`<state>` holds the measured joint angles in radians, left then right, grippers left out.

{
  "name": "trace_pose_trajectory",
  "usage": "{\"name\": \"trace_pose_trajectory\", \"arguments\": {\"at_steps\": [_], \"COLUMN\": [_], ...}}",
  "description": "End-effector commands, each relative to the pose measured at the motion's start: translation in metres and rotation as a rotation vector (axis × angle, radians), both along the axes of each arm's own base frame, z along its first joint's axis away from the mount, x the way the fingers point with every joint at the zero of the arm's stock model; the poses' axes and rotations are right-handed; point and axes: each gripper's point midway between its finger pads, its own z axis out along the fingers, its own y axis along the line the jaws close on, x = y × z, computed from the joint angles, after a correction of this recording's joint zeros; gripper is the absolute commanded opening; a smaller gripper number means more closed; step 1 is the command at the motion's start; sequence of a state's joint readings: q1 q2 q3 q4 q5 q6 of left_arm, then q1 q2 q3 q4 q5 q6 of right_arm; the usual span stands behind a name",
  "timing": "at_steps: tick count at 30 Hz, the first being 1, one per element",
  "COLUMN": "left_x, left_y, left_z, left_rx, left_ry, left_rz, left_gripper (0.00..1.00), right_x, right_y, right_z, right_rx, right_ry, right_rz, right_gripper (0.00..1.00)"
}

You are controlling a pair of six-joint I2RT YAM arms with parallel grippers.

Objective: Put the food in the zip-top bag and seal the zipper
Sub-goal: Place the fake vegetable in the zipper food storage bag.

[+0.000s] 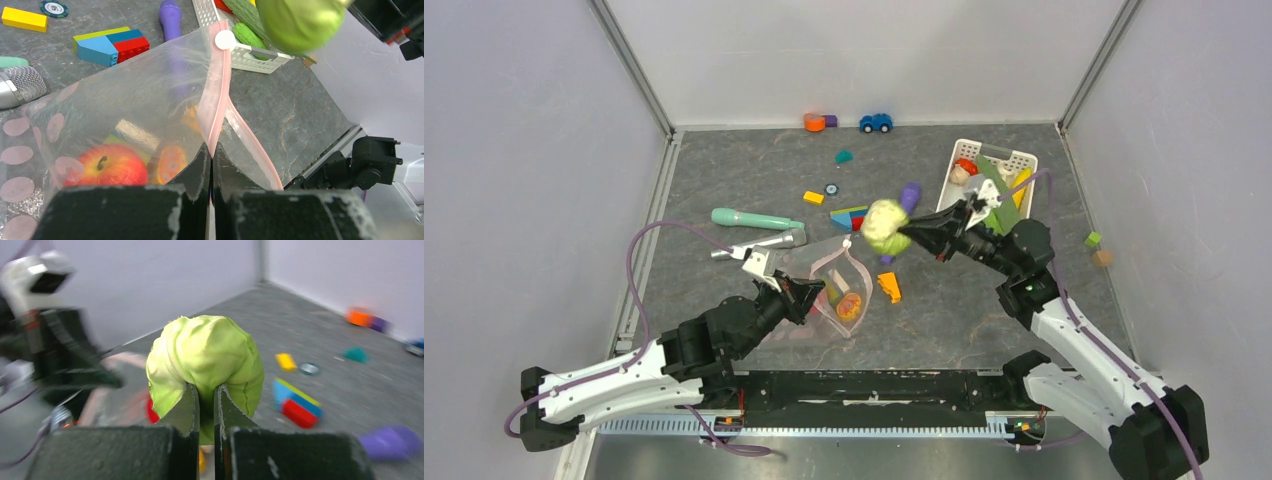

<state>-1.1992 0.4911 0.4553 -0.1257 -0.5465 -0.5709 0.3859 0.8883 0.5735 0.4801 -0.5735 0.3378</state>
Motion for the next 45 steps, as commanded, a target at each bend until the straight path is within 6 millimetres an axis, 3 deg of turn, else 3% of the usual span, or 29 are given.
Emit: {"name": "trace_pose_trajectory", "arguments": {"at_steps": [1, 5, 9, 15, 18, 28, 34, 40, 45], "left_x": [0.002, 0.001, 0.001, -0.001, -0.001, -0.003, 0.003, 0.006, 0.002], "left_y": [0.0, 0.0, 0.0, 0.0, 0.0, -0.004, -0.004, -0.018, -0.034], "left_z": [0.026, 0.027, 0.027, 0.028, 0.029, 0.03, 0.034, 0.035, 0.038], "left_rx": [-0.049, -0.051, -0.052, -0.055, -0.061, -0.074, -0.059, -0.026, -0.017], "left_ry": [-0.04, -0.04, -0.041, -0.043, -0.046, -0.049, -0.02, 0.045, 0.089], "left_rz": [0.0, 0.0, -0.003, -0.013, -0.016, -0.038, 0.009, 0.013, -0.034], "left_gripper": [0.02, 0.02, 0.02, 0.02, 0.02, 0.02, 0.02, 0.02, 0.02], "right_x": [-0.077, -0.114, -0.119, -0.082, -0.072, -0.033, -0.046, -0.056, -0.037], "right_y": [0.046, 0.064, 0.077, 0.095, 0.099, 0.099, 0.122, 0.136, 0.131], "right_z": [0.025, 0.023, 0.008, -0.032, -0.048, -0.078, -0.085, -0.064, -0.063], "right_rx": [0.011, 0.013, -0.028, -0.215, -0.265, -0.404, -0.429, -0.331, -0.235], "right_ry": [-0.177, -0.233, -0.22, -0.115, -0.066, 0.052, 0.062, 0.005, 0.076], "right_rz": [0.408, 0.58, 0.616, 0.462, 0.423, 0.157, 0.132, 0.074, -0.108], "right_gripper": [0.0, 0.0, 0.0, 0.0, 0.0, 0.0, 0.06, 0.07, 0.11]}}
